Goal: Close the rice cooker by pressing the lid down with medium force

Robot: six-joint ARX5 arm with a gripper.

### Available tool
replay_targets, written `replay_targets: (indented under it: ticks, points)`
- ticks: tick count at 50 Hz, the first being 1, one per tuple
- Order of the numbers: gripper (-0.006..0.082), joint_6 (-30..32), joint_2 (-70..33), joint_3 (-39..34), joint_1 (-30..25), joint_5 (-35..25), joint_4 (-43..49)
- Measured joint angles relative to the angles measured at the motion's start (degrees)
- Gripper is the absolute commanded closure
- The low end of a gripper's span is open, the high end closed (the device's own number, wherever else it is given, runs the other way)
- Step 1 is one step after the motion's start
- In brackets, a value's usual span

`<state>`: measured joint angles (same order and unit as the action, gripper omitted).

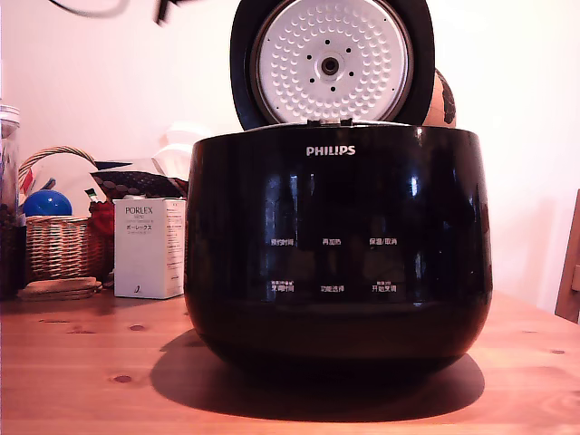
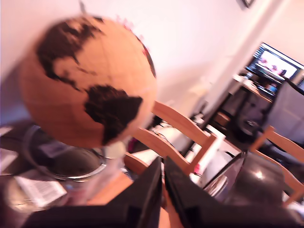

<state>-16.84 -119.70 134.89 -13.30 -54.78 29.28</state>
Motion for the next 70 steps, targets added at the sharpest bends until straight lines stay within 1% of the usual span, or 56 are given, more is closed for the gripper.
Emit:
replay_targets:
  ticks: [14,23,30,37,42,48,49,51,52,53,55,56,58,59,63,64,66,67,70]
  points:
    - [0.0789,-0.3,-4.6,0.0,-3.0,-1.1,0.0]
    - [0.0789,0.0,-5.0,0.0,-4.9,-1.9,0.2]
    - [0.0789,0.4,-5.0,0.0,-6.2,-3.6,1.1]
    - [0.0789,1.1,-5.0,0.0,-7.4,-6.1,4.6]
    - [0.0789,1.8,-5.0,0.0,-8.0,-9.6,8.9]
    - [0.0789,2.8,-5.0,0.0,-8.5,-9.8,14.8]
    - [0.0789,5.0,-5.0,0.0,-8.6,-9.8,16.1]
    - [0.0789,5.0,-5.0,0.0,-8.8,-9.7,18.2]
    - [0.0789,7.2,-5.0,0.0,-8.9,-9.2,19.2]
    - [0.0789,7.5,-5.0,0.0,-9.0,-8.9,20.4]
    - [0.0789,7.5,-4.9,0.0,-9.2,-6.1,23.2]
    - [0.0789,10.4,-4.9,0.0,-9.4,-4.9,24.6]
    - [0.0789,10.4,-4.9,0.0,-9.6,-2.0,27.4]
    - [0.0789,13.9,-4.9,0.0,-9.7,-0.5,28.9]
    - [0.0789,14.6,-4.7,0.0,-10.3,5.2,33.9]
    - [0.0789,18.6,-4.6,0.0,-10.4,6.3,34.9]
    - [0.0789,18.6,-4.2,0.0,-10.7,8.8,36.7]
    - [0.0789,20.9,-3.9,0.0,-10.9,10.0,37.5]
    - [0.0789,20.9,-2.9,0.0,-11.5,12.5,39.0]
